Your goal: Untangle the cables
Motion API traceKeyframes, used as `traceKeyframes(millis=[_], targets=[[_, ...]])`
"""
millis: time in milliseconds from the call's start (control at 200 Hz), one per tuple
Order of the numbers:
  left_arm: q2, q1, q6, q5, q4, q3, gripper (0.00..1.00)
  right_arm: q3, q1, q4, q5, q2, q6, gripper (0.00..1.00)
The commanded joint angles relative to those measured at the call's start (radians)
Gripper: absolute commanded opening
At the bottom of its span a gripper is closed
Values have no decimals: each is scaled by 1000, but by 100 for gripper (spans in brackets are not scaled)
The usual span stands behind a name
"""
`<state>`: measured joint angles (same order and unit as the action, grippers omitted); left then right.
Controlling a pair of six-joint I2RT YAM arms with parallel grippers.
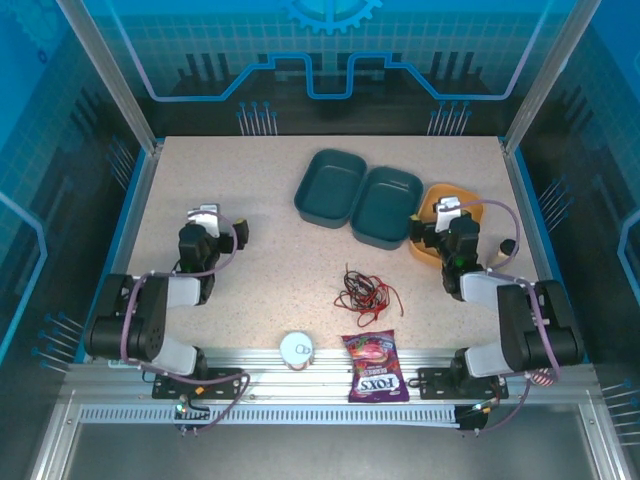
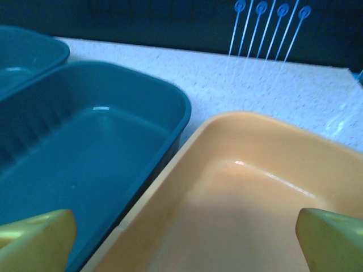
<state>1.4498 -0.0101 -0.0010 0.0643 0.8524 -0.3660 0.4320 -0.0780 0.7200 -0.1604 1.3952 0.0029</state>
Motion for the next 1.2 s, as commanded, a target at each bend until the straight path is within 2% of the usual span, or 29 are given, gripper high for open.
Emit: traceKeyframes(millis=[0,180,340,515,665,735,856,991,1191], targets=[[-147,5,-16,18,-97,0,99,23,-12,-124,-50,-104,23,100],[-382,11,-128,-17,-385,-71,99,79,-55,-394,-117,-295,136,100],[-515,48,-267,-81,-613,-145,99,115,-189,-657,-216,-451,181,100],[-578,273,-327,-20,-753,-170,99,215,-318,-1019,-215,-532,308,100],[-557,437,-467,19,-751,-132,99,329,-433,-1337,-208,-486,471,100],[-538,497,-512,69,-743,-124,99,367,-486,-1441,-199,-453,545,95],[-500,551,-548,102,-734,-122,99,404,-526,-1540,-105,-376,666,85],[-485,555,-588,109,-721,-106,99,418,-594,-1552,-22,-285,773,82],[-476,554,-585,139,-722,-103,99,406,-653,-1468,63,-174,866,77]])
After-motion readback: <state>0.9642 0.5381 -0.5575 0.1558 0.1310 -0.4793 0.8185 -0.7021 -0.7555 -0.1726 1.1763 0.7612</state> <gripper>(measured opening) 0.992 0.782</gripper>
